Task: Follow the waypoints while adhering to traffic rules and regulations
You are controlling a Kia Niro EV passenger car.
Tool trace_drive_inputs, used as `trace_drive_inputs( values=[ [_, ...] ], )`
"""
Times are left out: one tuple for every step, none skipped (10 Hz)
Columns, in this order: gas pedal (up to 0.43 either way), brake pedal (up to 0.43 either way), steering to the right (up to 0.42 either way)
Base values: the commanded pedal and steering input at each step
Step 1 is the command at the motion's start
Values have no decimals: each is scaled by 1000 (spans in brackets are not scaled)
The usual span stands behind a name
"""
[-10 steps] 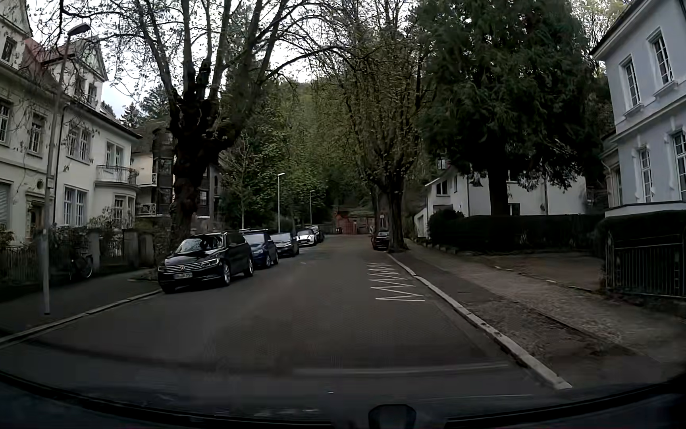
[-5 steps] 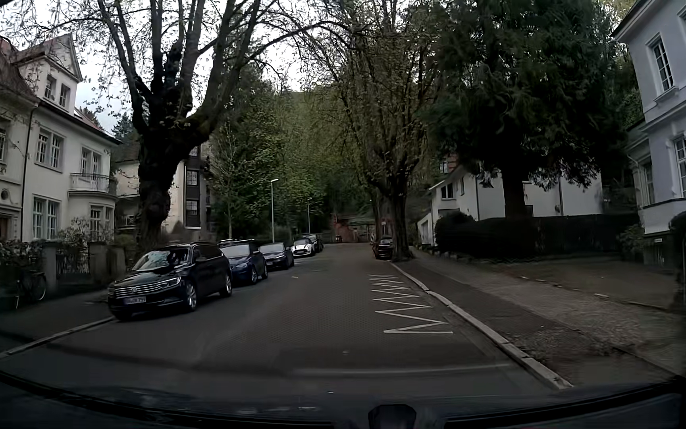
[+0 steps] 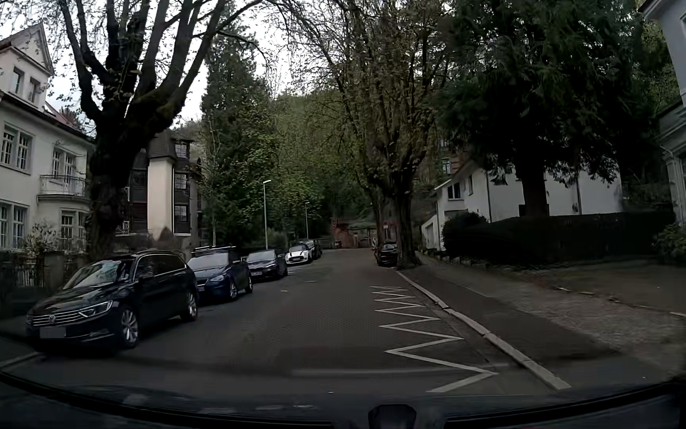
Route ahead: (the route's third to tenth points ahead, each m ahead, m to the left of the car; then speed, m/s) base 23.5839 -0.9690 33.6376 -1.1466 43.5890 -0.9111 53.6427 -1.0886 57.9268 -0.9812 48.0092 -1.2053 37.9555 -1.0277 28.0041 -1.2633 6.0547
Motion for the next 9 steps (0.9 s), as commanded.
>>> trace_drive_inputs(
  values=[
    [197, 0, -4],
    [197, 0, -4],
    [189, 0, -4],
    [189, 0, -4],
    [189, 0, -4],
    [189, 0, -4],
    [169, 0, -4],
    [169, 0, -4],
    [169, 0, -4]
  ],
)
